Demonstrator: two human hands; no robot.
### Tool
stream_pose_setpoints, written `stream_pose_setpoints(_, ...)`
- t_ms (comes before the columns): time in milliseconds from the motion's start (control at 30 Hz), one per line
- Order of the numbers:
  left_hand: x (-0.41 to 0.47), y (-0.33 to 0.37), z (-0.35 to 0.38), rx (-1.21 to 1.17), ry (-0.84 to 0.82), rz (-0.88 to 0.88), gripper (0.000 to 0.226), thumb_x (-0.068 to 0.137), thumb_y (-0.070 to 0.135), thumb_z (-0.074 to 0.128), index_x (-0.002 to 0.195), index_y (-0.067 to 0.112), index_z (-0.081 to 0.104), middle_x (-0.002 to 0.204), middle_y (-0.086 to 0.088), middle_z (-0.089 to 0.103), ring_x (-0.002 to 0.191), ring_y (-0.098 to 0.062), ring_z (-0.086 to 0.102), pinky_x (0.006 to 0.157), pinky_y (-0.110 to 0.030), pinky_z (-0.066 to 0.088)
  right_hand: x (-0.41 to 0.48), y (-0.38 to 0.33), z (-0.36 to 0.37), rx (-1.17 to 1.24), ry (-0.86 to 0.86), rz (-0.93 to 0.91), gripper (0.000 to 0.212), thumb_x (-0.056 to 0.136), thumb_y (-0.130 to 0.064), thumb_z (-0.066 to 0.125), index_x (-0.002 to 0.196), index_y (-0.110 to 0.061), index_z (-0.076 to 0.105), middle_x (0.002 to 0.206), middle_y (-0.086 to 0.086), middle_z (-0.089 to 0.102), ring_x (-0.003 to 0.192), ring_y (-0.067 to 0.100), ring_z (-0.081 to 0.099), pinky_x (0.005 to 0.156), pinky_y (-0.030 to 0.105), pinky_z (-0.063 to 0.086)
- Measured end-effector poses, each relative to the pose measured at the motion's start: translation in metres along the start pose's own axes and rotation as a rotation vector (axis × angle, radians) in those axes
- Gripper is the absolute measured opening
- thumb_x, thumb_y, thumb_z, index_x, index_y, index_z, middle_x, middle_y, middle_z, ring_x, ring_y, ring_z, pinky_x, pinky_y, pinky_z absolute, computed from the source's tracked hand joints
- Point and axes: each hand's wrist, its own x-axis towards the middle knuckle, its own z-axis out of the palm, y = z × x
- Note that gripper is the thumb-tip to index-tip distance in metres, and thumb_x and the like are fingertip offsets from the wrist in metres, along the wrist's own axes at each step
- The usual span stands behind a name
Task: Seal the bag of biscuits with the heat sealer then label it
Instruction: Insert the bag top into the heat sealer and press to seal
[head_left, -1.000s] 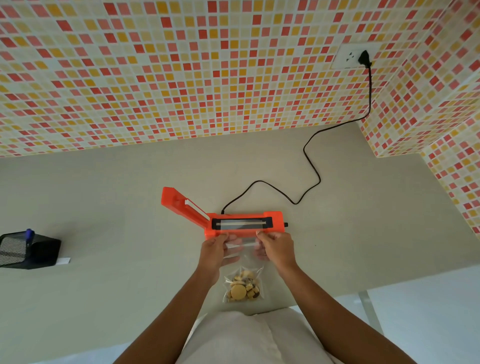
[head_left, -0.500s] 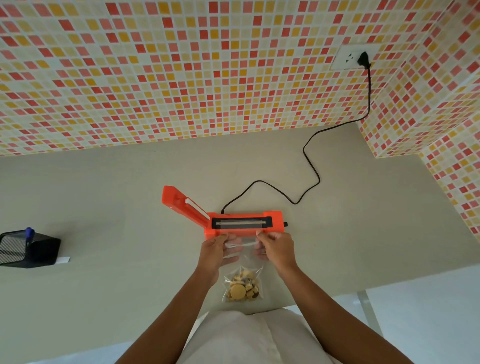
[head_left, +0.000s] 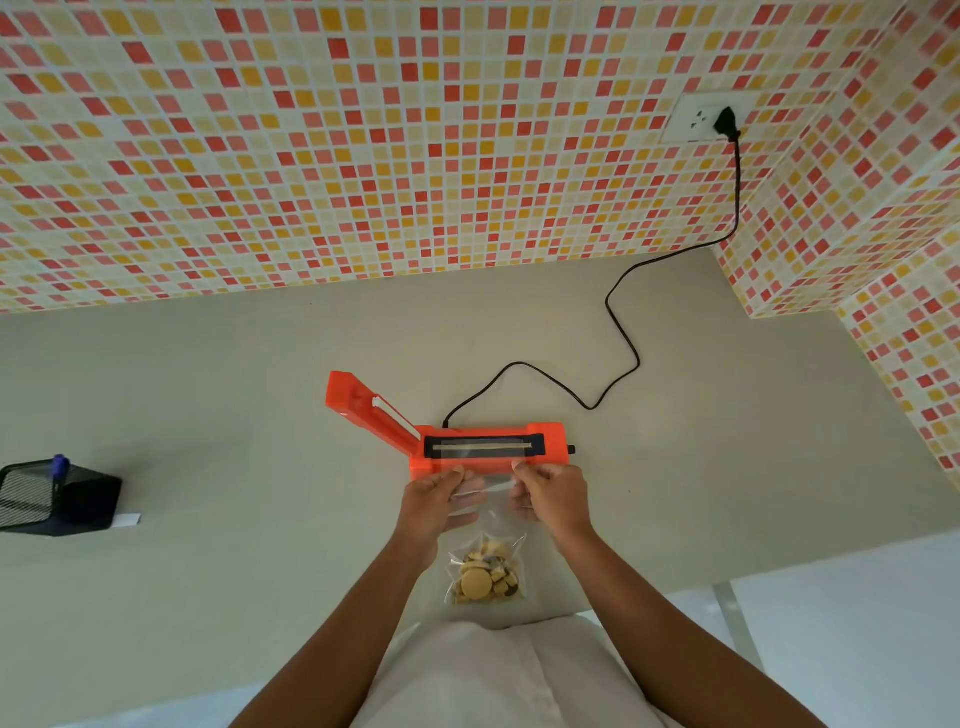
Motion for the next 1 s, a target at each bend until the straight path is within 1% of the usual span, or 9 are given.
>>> stream_pose_setpoints(167,0.002,0.000,0.001,0.003,-0.003,-0.030,0.024,0.099,0.025,0.054,0.106,0.007,0.069,0.102,-0.007,0.076,0.091,-0.023,0.074,0.075,-0.042,0.059,0.002,0.001,-0.002,-0.001,0.001,0.005,0.032,0.090,-0.024,0.069,0.063,-0.007,0.072,0.066,0.015,0.073,0.062,0.035,0.072,0.060,0.038,0.062)
stream_pose_setpoints(367,0.004,0.003,0.001,0.009,0.004,-0.042,0.020,0.098,0.022,0.055,0.102,0.009,0.070,0.102,-0.008,0.076,0.090,-0.024,0.074,0.081,-0.048,0.059,0.010,-0.008,-0.015,-0.278,0.132,-0.132,0.056,0.084,-0.053,0.063,0.055,-0.005,0.062,0.052,0.009,0.064,0.052,0.029,0.062,0.056,0.040,0.054)
stream_pose_setpoints(433,0.004,0.003,0.002,0.016,0.011,-0.043,0.018,0.098,0.021,0.055,0.100,0.010,0.070,0.101,-0.008,0.076,0.089,-0.024,0.074,0.082,-0.050,0.059,0.014,-0.028,-0.023,-0.342,0.207,-0.214,0.055,0.086,-0.047,0.065,0.050,-0.010,0.047,0.046,0.002,0.049,0.047,0.023,0.047,0.053,0.034,0.041)
stream_pose_setpoints(500,0.004,0.003,0.003,0.028,0.015,-0.036,0.018,0.099,0.021,0.055,0.099,0.012,0.070,0.100,-0.007,0.076,0.088,-0.023,0.075,0.082,-0.050,0.059,0.016,-0.053,-0.028,-0.356,0.202,-0.354,0.049,0.090,-0.036,0.066,0.051,-0.016,0.045,0.047,-0.005,0.044,0.046,0.010,0.040,0.056,0.029,0.035)
stream_pose_setpoints(600,0.004,0.004,0.004,0.039,0.020,-0.040,0.020,0.099,0.022,0.054,0.102,0.010,0.070,0.100,-0.006,0.076,0.088,-0.023,0.075,0.079,-0.047,0.060,0.009,-0.101,-0.025,-0.289,0.059,-0.571,0.029,0.092,-0.024,0.066,0.065,-0.017,0.059,0.055,-0.009,0.052,0.052,0.005,0.046,0.057,0.019,0.037)
stream_pose_setpoints(700,0.003,0.004,0.004,0.044,0.024,-0.034,0.022,0.099,0.022,0.053,0.103,0.008,0.069,0.099,-0.006,0.077,0.087,-0.022,0.075,0.077,-0.045,0.060,-0.004,-0.150,-0.012,-0.273,-0.167,-0.781,0.009,0.094,-0.018,0.065,0.098,-0.014,0.072,0.086,-0.002,0.068,0.072,0.012,0.058,0.068,0.020,0.048)
stream_pose_setpoints(767,0.002,0.004,0.005,0.049,0.026,-0.027,0.022,0.099,0.023,0.053,0.102,0.007,0.069,0.097,-0.006,0.077,0.086,-0.021,0.075,0.076,-0.043,0.060,-0.017,-0.180,-0.002,-0.338,-0.327,-0.904,0.021,0.096,-0.020,0.062,0.116,-0.020,0.070,0.099,-0.003,0.063,0.073,0.012,0.055,0.071,0.023,0.049)
stream_pose_setpoints(900,0.000,0.005,0.004,0.051,0.031,-0.018,0.022,0.099,0.023,0.053,0.099,0.008,0.070,0.094,-0.006,0.077,0.084,-0.020,0.075,0.075,-0.042,0.060,-0.048,-0.218,0.023,-0.580,-0.599,-0.998,0.036,0.101,-0.029,0.054,0.137,-0.032,0.055,0.106,-0.010,0.049,0.085,-0.016,0.048,0.076,0.012,0.039)
stream_pose_setpoints(1000,-0.001,0.005,0.004,0.053,0.031,-0.019,0.022,0.100,0.021,0.052,0.100,0.008,0.070,0.096,-0.007,0.077,0.086,-0.020,0.075,0.078,-0.044,0.060,-0.060,-0.225,0.048,-0.789,-0.724,-1.000,0.042,0.101,-0.040,0.051,0.142,-0.038,0.048,0.108,-0.006,0.050,0.101,0.000,0.054,0.089,0.027,0.049)
